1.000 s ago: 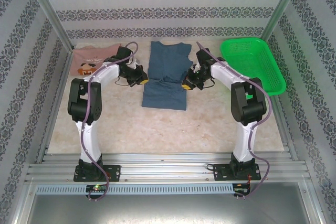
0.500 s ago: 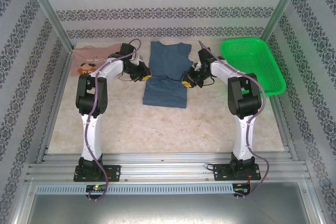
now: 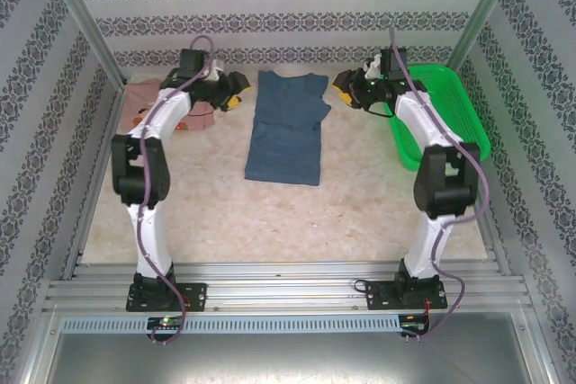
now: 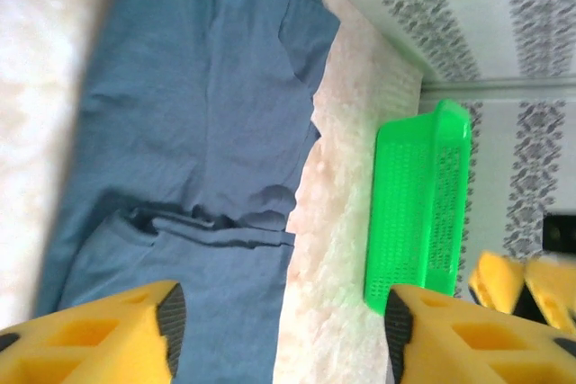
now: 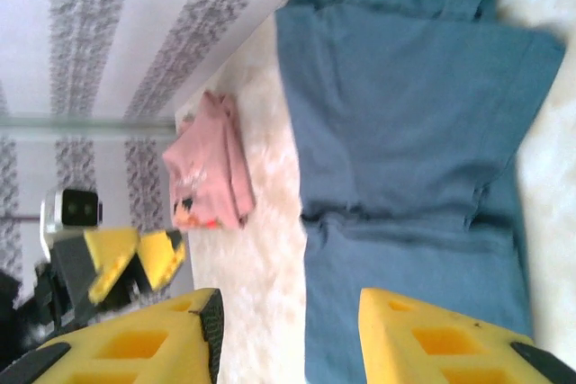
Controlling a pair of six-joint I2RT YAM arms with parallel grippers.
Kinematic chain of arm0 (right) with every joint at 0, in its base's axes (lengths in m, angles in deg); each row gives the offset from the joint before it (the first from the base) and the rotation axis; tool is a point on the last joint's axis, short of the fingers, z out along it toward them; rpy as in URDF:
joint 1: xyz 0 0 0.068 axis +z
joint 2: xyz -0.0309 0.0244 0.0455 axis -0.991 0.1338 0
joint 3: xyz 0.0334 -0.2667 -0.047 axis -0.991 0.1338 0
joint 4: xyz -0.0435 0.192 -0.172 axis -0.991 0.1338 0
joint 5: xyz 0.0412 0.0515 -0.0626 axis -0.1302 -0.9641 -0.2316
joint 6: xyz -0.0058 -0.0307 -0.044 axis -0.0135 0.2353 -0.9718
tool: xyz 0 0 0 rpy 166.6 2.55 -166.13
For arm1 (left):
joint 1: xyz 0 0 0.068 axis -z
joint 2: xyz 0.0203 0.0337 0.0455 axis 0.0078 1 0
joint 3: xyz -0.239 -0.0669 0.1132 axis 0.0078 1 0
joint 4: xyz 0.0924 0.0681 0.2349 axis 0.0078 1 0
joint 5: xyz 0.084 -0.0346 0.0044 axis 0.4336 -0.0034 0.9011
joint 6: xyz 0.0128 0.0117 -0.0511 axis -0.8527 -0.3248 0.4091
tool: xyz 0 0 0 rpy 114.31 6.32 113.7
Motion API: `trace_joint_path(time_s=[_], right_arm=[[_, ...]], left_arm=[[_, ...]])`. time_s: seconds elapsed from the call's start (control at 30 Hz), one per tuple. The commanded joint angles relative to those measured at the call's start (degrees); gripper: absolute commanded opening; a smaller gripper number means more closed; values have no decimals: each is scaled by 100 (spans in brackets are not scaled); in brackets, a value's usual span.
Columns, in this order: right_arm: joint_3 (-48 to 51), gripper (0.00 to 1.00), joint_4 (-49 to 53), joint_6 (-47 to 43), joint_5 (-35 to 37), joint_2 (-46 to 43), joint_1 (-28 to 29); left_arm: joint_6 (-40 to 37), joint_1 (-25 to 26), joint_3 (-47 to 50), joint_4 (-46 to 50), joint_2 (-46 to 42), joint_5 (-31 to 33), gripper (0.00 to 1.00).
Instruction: Fold and stack the t-shirts
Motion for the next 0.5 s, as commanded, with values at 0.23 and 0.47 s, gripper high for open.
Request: trace_joint_path(time_s=[0.23,0.47], right_arm=[[3897,49,-1147,456,313,-1601,1270],[4149,49,-1670,598,474,-981,1500]], left_arm=[[-389,219,3897,-593,-1802,-433,67],[-224,578,4259,-965,-1366,-443,66]])
